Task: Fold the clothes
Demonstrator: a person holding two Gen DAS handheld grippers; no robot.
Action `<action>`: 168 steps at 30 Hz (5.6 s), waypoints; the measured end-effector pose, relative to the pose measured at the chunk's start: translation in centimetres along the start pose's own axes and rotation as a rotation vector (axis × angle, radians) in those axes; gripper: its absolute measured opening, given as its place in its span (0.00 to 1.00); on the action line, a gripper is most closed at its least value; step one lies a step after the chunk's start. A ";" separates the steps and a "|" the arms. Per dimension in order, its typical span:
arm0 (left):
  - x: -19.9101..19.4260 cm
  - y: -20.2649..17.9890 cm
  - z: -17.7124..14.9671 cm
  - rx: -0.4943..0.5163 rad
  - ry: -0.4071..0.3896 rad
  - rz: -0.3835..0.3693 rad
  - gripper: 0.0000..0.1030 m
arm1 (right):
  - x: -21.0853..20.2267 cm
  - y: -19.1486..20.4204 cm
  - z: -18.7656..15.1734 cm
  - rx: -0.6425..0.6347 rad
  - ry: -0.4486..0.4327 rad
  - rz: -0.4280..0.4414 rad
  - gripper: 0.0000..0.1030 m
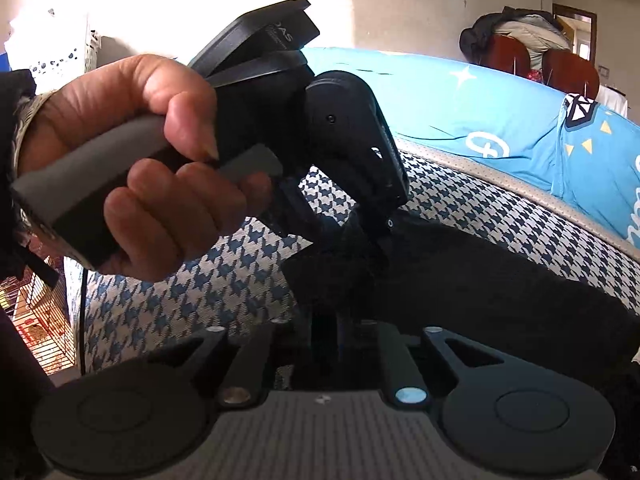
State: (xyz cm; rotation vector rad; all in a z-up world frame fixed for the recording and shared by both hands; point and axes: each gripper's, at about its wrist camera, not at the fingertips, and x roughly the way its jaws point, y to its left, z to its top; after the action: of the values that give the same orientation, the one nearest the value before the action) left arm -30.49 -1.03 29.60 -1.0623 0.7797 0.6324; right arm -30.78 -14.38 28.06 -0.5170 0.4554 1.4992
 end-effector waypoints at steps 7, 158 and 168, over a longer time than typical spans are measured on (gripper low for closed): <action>-0.3 0.7 -0.1 -0.016 -0.001 -0.009 0.23 | 0.1 0.0 -0.1 0.016 0.013 0.000 0.27; 10.3 -19.3 -8.1 0.466 -0.135 -0.065 0.90 | -15.2 -17.4 -8.9 0.508 0.049 -0.357 0.18; 8.2 -19.9 -9.3 0.528 -0.170 -0.034 0.94 | -16.1 -17.6 -8.1 0.558 0.046 -0.381 0.27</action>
State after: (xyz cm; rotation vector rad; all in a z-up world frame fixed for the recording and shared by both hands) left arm -12.63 -16.21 30.68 -0.5298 0.7239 0.4444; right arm -13.39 -32.25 31.56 -0.1792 0.7368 0.9396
